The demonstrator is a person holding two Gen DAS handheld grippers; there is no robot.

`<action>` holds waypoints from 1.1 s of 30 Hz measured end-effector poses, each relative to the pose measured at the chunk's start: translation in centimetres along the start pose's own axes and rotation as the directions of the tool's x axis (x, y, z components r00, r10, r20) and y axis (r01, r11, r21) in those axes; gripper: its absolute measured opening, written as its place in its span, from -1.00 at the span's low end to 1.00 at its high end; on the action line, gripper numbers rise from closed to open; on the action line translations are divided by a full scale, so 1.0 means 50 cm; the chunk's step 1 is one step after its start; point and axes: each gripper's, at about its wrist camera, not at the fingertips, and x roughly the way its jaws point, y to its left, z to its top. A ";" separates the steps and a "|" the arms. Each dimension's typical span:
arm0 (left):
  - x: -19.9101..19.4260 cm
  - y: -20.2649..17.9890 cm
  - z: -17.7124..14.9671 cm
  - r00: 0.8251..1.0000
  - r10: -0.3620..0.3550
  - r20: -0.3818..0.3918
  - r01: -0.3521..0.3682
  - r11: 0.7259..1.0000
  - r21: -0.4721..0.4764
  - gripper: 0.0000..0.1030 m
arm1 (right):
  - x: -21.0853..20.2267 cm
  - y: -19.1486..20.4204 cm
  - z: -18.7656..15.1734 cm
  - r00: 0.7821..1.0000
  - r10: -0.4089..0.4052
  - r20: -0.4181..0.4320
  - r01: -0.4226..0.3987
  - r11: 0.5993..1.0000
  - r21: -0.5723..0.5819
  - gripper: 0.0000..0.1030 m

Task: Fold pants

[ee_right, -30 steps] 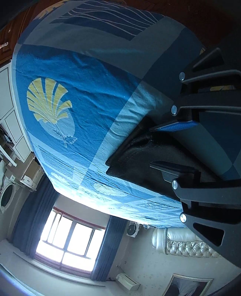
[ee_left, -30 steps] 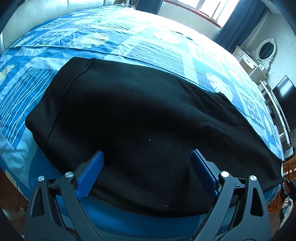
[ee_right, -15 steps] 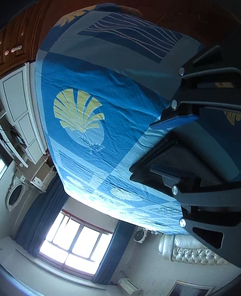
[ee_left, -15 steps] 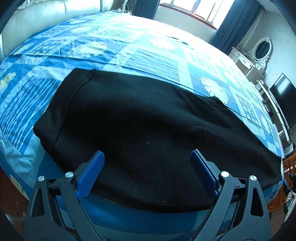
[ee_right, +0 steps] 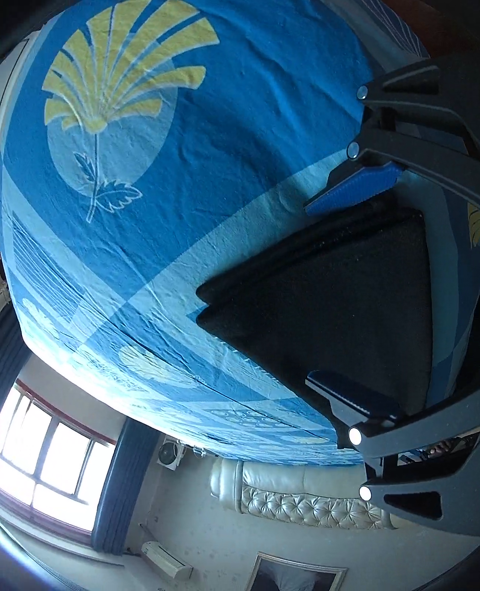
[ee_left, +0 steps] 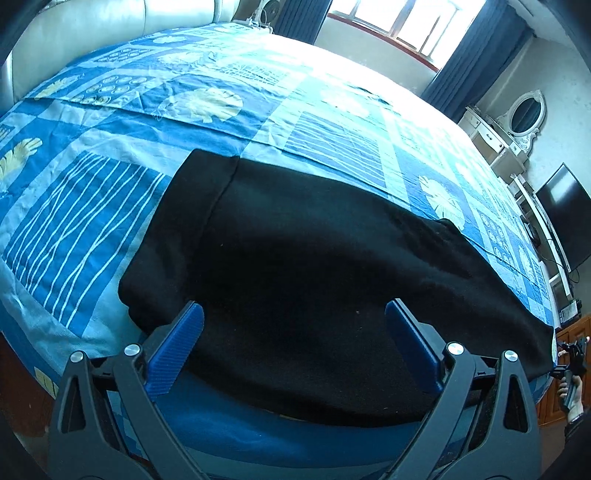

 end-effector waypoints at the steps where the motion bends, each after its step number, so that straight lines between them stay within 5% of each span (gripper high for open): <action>1: 0.006 0.009 -0.003 1.000 -0.015 -0.010 0.015 1.000 -0.014 0.92 | 0.003 0.010 -0.001 1.000 -0.027 -0.008 0.027 0.999 -0.023 0.66; 6: 0.006 0.018 -0.016 0.998 -0.056 0.014 0.056 0.998 -0.014 0.92 | 0.013 0.045 -0.008 0.983 -0.173 -0.057 0.165 0.978 -0.124 0.48; 8: 0.009 0.014 -0.019 0.999 -0.049 0.006 0.048 0.999 0.009 0.92 | 0.015 0.058 -0.013 0.968 -0.240 -0.077 0.227 0.963 -0.145 -0.03; 11: 0.018 0.004 -0.020 1.000 -0.021 -0.005 0.021 0.998 0.053 0.92 | 0.005 0.078 -0.024 0.961 -0.265 -0.079 0.249 0.954 -0.167 -0.50; 17: 0.024 -0.013 -0.024 0.999 0.035 -0.008 -0.034 0.993 0.110 0.93 | -0.066 0.177 -0.038 0.976 -0.215 0.036 0.218 0.957 -0.192 -0.56; 23: -0.007 -0.014 -0.019 0.999 0.036 0.033 -0.039 0.995 0.094 0.93 | -0.105 0.362 -0.078 0.989 -0.100 0.112 0.130 0.946 -0.298 -0.57; 28: -0.060 -0.035 -0.014 0.994 0.062 0.090 -0.072 0.991 0.109 0.93 | -0.095 0.500 -0.129 0.993 -0.014 0.119 0.060 0.918 -0.392 -0.57; 33: -0.107 -0.064 -0.029 0.988 0.097 0.116 -0.115 0.981 0.155 0.93 | -0.041 0.610 -0.190 0.995 -0.009 0.101 0.056 0.876 -0.479 -0.57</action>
